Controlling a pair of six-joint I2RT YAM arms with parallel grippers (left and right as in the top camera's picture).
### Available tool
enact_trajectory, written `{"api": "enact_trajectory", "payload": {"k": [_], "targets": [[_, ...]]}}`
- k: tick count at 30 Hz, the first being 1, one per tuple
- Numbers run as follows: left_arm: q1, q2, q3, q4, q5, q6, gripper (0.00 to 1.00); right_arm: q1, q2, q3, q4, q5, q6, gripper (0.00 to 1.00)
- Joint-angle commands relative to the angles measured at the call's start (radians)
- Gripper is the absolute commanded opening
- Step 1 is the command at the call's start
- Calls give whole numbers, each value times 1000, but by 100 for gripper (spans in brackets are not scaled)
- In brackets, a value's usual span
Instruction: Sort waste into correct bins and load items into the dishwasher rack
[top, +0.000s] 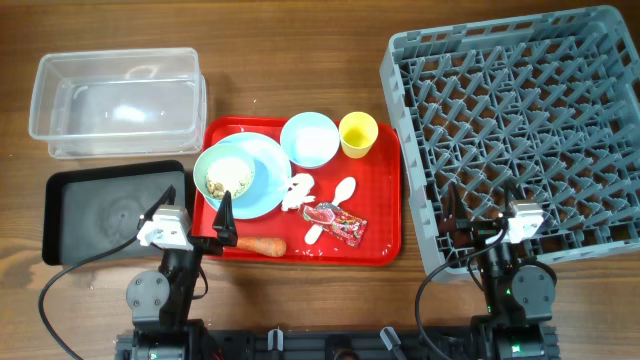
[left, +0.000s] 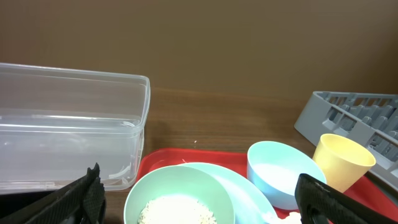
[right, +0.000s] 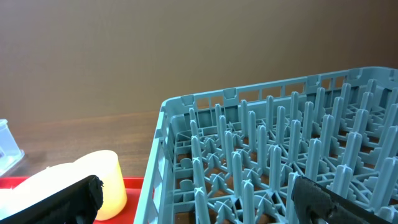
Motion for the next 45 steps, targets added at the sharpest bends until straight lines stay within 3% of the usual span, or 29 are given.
{"api": "enact_trajectory", "payload": {"k": [1, 21, 26, 27, 30, 37, 41, 43, 45], "targets": [[3, -8, -6, -1, -2, 11, 100, 2, -7, -1, 6, -11, -11, 100], [3, -6, -6, 8, -3, 9, 100, 2, -3, -1, 6, -13, -8, 100], [3, 15, 11, -24, -2, -97, 100, 2, 2, 5, -1, -63, 69, 100], [3, 49, 73, -107, 2, -154, 100, 2, 20, 42, -53, -64, 68, 100], [3, 124, 174, -202, -6, -150, 100, 2, 63, 109, -106, -64, 65, 100], [-18, 636, 615, -492, 7, -154, 100, 2, 422, 486, -366, -60, 68, 100], [-167, 911, 833, -660, 44, -158, 100, 2, 628, 693, -590, -87, 68, 100], [-330, 1070, 898, -753, 43, -158, 100, 2, 776, 795, -701, -82, 32, 100], [-396, 1139, 898, -755, 45, -160, 100, 2, 811, 803, -701, -83, 33, 100]]}}
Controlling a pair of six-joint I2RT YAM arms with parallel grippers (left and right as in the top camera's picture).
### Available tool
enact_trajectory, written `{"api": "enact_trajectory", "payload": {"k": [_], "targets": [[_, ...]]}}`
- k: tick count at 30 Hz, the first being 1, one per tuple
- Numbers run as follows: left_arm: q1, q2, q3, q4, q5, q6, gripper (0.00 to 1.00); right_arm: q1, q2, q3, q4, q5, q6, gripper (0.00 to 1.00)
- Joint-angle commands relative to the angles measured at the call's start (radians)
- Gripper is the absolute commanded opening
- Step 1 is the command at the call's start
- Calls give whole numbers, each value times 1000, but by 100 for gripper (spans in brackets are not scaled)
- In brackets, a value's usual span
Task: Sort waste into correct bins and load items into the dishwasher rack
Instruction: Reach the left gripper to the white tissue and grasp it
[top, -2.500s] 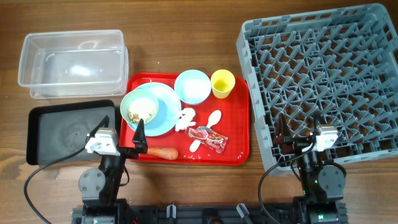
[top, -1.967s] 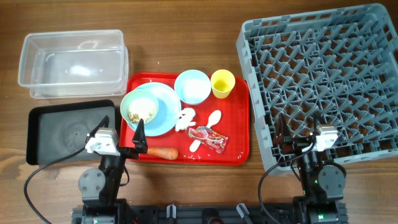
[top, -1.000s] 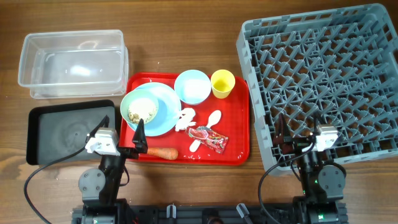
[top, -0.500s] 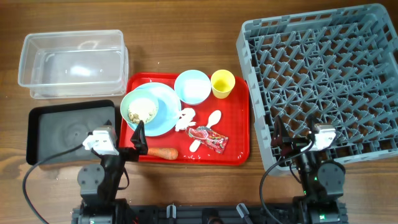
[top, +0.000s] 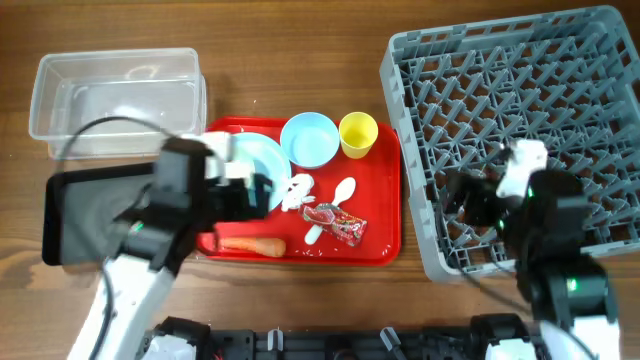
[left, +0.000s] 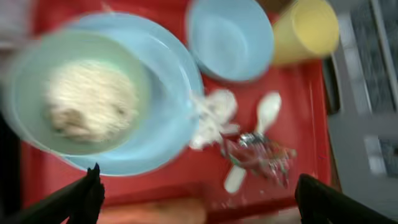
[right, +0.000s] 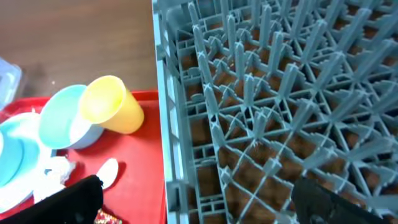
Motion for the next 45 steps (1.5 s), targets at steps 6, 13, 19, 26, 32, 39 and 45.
{"api": "enact_trajectory", "payload": {"k": [6, 13, 19, 26, 32, 39, 45], "targets": [[-192, 303, 26, 193, 41, -226, 100, 2, 83, 39, -2, -15, -14, 100], [-286, 580, 26, 397, -133, -206, 93, 2, 83, 39, 3, -14, -14, 100], [-304, 665, 26, 463, -143, -206, 70, 2, 83, 39, 5, -14, -14, 100], [-311, 640, 26, 455, -144, -206, 43, 2, 83, 39, 5, -14, -14, 100], [-311, 578, 26, 425, -188, -206, 34, 2, 83, 39, 5, -14, -14, 100], [-311, 558, 26, 425, -188, -206, 4, 2, 83, 39, 4, -14, -14, 100], [-310, 502, 26, 421, -189, -206, 4, 2, 83, 39, 3, -14, -14, 100]]}}
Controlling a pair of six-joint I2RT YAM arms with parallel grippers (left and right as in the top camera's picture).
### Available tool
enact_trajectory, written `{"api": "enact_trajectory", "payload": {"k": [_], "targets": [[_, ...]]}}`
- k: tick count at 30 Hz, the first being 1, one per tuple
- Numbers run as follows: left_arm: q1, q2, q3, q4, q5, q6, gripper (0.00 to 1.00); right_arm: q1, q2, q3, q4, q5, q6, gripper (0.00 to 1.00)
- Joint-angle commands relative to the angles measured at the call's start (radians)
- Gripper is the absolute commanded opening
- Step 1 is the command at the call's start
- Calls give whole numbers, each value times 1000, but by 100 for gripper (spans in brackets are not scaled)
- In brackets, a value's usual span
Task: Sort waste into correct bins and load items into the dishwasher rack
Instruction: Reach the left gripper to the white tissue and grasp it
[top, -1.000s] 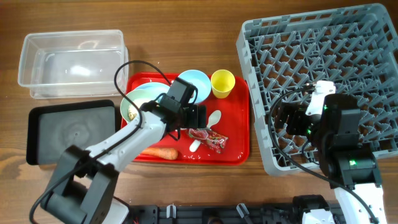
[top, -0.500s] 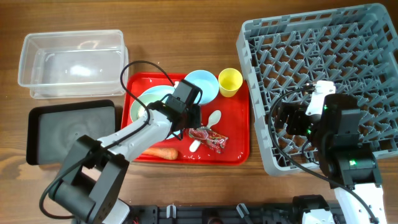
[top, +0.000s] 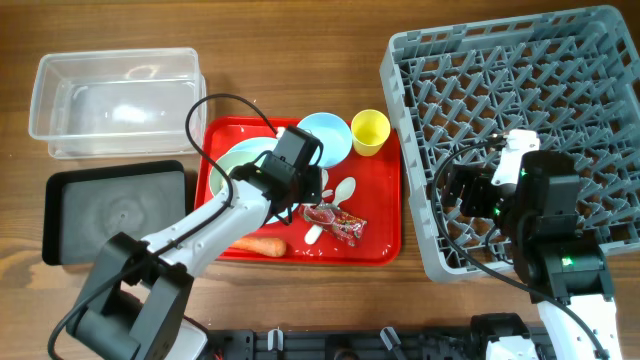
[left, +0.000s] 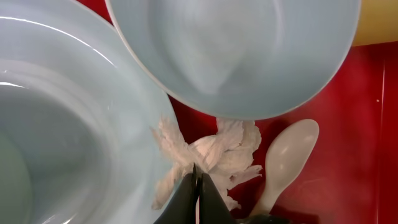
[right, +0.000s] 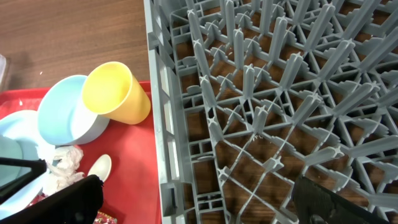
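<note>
On the red tray (top: 385, 200) a crumpled white napkin (left: 227, 146) lies between the blue plate (left: 74, 143), the light blue bowl (left: 236, 50) and a white spoon (left: 286, 155). My left gripper (left: 198, 169) is down on the napkin with its fingers shut on it; overhead, the left gripper (top: 308, 188) covers most of the napkin. A yellow cup (top: 371, 130), a red wrapper (top: 340, 222) and a carrot (top: 258, 244) share the tray. My right gripper (top: 462, 192) hangs open and empty over the left edge of the grey dishwasher rack (top: 530, 100).
A clear plastic bin (top: 115, 100) stands at the back left with a black bin (top: 110, 210) in front of it. A pale green bowl (top: 238, 160) sits on the blue plate, partly under my left arm. The rack fills the right side.
My left gripper was wide open high above the plate and bowls; now it is low over the tray and shut on the napkin. The right gripper remains open over the rack's left edge.
Both arms first stood low at the table's front edge, grippers open. Then the left arm was raised over the tray and the right over the rack's left part. Now the left gripper pinches the napkin beside the blue bowl.
</note>
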Motion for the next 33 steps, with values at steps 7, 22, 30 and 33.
{"api": "enact_trajectory", "payload": {"k": [7, 22, 30, 33], "targets": [[69, -377, 10, -44, -37, -3, 4, 2, 1, 23, 2, -15, -10, 100], [-92, 96, 10, 63, -84, -2, 49, 2, 1, 23, 3, -15, -10, 100], [-92, 137, 10, 72, -88, -2, 4, 2, 1, 23, -2, -15, -10, 100], [-92, 78, 22, 29, -88, -2, 4, 2, 1, 23, -2, -15, -10, 100]]}}
